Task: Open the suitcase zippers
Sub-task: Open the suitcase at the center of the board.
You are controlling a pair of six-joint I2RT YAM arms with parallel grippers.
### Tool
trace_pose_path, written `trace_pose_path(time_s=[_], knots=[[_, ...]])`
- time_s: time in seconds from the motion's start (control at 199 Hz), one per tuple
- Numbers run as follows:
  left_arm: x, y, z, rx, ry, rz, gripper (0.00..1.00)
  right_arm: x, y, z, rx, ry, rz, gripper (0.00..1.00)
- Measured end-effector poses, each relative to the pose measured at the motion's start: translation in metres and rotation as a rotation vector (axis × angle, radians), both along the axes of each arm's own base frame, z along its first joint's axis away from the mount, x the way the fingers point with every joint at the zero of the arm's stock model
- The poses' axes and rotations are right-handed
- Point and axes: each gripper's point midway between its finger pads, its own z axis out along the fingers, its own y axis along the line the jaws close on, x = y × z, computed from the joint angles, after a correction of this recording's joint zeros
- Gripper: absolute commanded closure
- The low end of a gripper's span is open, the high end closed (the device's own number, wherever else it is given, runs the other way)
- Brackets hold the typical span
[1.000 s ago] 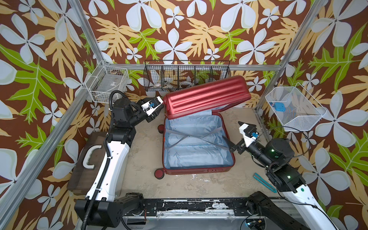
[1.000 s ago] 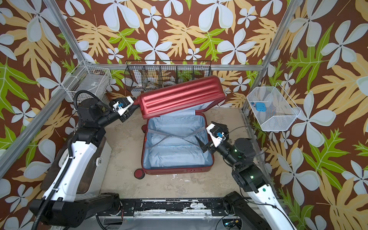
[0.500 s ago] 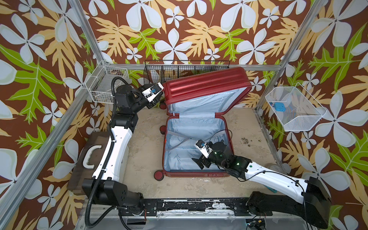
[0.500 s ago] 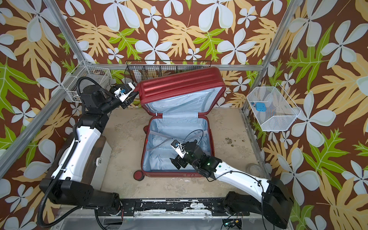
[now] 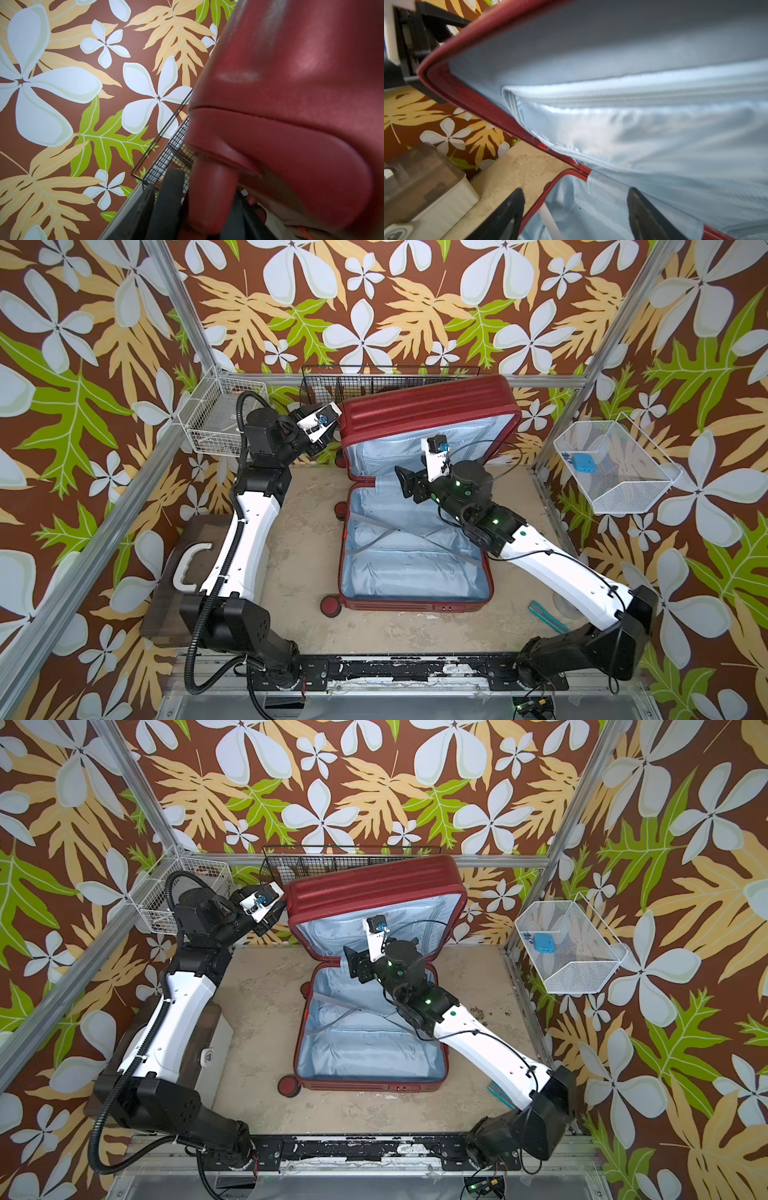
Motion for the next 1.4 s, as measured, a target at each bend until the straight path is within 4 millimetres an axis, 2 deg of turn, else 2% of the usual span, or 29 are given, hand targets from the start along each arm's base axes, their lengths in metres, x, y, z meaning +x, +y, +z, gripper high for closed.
trace_pose_path(time_s=[0.055,0.136,0.206,0.281,0.332,0.427,0.492,0.548,0.593,0.658,0.769,0.814,0.924,0.97,1.07,1.241,1.336,1.402], knots=[[-0.003,0.001,0.002,0.000,-0.003,0.005,0.33,0.011,0.006,0.010,0.034,0.002,-0.007,0.29],[-0.013,0.010,0.006,-0.058,0.006,0.054,0.15,0.024,0.012,0.025,0.073,-0.007,-0.018,0.29],[-0.035,0.022,0.029,-0.149,-0.048,0.108,0.01,0.033,0.016,0.036,0.098,-0.011,-0.020,0.29],[-0.076,0.027,0.054,-0.214,-0.124,0.110,0.00,0.044,0.020,0.045,0.121,-0.022,-0.029,0.29],[-0.102,0.027,0.063,-0.229,-0.160,0.096,0.00,0.053,0.019,0.049,0.129,-0.026,-0.038,0.29],[-0.136,0.026,0.062,-0.241,-0.151,0.073,0.00,0.073,0.017,0.057,0.156,-0.028,-0.058,0.29],[-0.152,0.018,0.050,-0.226,-0.092,0.025,0.00,0.083,0.017,0.061,0.156,-0.027,-0.064,0.29],[-0.163,0.002,0.028,-0.203,-0.006,-0.050,0.00,0.090,0.019,0.065,0.157,-0.029,-0.060,0.29],[-0.172,-0.017,-0.001,-0.182,0.086,-0.129,0.00,0.094,0.021,0.069,0.158,-0.031,-0.057,0.29],[-0.186,-0.049,-0.061,-0.130,0.252,-0.247,0.00,0.102,0.022,0.075,0.168,-0.036,-0.057,0.29],[-0.227,-0.101,-0.172,0.009,0.525,-0.433,0.00,0.113,0.022,0.075,0.178,-0.025,-0.063,0.29],[-0.240,-0.110,-0.205,0.052,0.611,-0.483,0.02,0.115,0.022,0.073,0.174,-0.020,-0.057,0.29],[-0.245,-0.120,-0.259,0.126,0.734,-0.489,0.04,0.116,0.019,0.073,0.170,-0.015,-0.055,0.29],[-0.254,-0.127,-0.283,0.168,0.785,-0.513,0.04,0.117,0.018,0.072,0.167,-0.012,-0.055,0.29],[-0.270,-0.136,-0.318,0.244,0.848,-0.557,0.04,0.119,0.014,0.068,0.160,-0.004,-0.056,0.29],[-0.284,-0.148,-0.352,0.315,0.905,-0.597,0.10,0.129,0.010,0.067,0.164,-0.010,-0.046,0.29],[-0.292,-0.152,-0.365,0.340,0.906,-0.626,0.17,0.140,0.005,0.068,0.172,-0.016,-0.045,0.30],[-0.298,-0.147,-0.382,0.383,0.933,-0.616,0.24,0.148,-0.002,0.066,0.177,-0.015,-0.058,0.30]])
